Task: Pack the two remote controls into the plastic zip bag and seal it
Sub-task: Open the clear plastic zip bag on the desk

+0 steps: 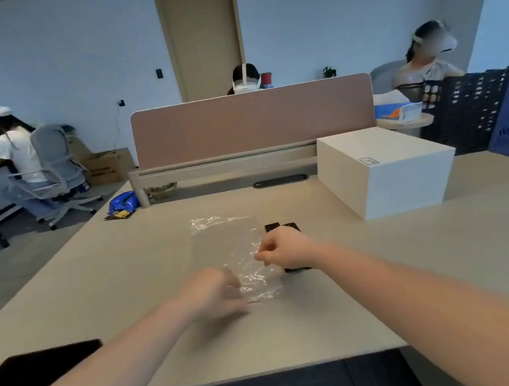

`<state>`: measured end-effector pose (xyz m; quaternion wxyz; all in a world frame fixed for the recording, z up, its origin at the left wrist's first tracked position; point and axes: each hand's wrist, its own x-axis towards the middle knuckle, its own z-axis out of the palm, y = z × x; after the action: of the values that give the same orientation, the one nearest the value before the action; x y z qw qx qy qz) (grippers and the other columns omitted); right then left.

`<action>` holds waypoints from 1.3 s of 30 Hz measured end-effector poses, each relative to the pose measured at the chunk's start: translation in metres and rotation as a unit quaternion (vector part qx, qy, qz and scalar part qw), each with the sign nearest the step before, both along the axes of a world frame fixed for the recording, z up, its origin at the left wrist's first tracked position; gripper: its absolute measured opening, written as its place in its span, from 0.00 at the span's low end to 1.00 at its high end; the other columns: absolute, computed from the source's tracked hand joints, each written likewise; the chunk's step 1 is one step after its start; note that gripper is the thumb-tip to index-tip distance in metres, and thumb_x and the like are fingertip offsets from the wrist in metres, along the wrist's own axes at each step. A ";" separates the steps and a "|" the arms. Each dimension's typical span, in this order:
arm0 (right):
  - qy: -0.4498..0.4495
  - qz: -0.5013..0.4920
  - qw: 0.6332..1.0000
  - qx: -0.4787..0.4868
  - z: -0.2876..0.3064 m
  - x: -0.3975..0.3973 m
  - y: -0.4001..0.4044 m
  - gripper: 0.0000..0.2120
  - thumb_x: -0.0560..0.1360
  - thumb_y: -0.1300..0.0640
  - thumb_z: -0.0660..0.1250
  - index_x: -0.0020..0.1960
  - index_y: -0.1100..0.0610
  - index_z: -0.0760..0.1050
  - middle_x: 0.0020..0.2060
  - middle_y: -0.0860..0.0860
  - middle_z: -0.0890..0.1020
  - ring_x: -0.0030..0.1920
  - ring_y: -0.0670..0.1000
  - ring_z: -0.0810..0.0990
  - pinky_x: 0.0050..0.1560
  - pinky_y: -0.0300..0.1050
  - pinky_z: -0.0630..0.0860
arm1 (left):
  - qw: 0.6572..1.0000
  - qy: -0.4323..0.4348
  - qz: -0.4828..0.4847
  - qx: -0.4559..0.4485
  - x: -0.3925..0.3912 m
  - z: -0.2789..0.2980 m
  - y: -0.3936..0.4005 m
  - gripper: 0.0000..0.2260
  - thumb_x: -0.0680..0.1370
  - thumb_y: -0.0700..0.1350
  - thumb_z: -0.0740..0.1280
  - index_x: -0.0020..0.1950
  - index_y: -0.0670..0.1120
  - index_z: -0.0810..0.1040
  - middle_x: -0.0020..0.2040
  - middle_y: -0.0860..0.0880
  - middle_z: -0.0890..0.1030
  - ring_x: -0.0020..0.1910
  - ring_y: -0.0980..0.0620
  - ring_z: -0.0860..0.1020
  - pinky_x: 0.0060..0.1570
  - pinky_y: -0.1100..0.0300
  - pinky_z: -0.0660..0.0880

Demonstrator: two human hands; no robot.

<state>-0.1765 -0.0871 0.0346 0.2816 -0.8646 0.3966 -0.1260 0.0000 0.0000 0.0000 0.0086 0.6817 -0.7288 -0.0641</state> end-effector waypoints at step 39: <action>-0.205 -0.130 0.905 0.349 -0.036 0.010 0.024 0.21 0.78 0.51 0.63 0.56 0.70 0.75 0.35 0.57 0.79 0.32 0.51 0.79 0.33 0.39 0.80 | 0.955 0.258 0.101 -0.104 -0.019 -0.013 -0.019 0.10 0.75 0.43 0.65 0.34 0.54 0.75 0.35 0.54 0.78 0.38 0.50 0.76 0.42 0.58 0.72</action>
<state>-0.1668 -0.0628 -0.0016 0.6215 -0.6071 0.4576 -0.1891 -0.0189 -0.0188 -0.0130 0.2735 0.7074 -0.6317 -0.1605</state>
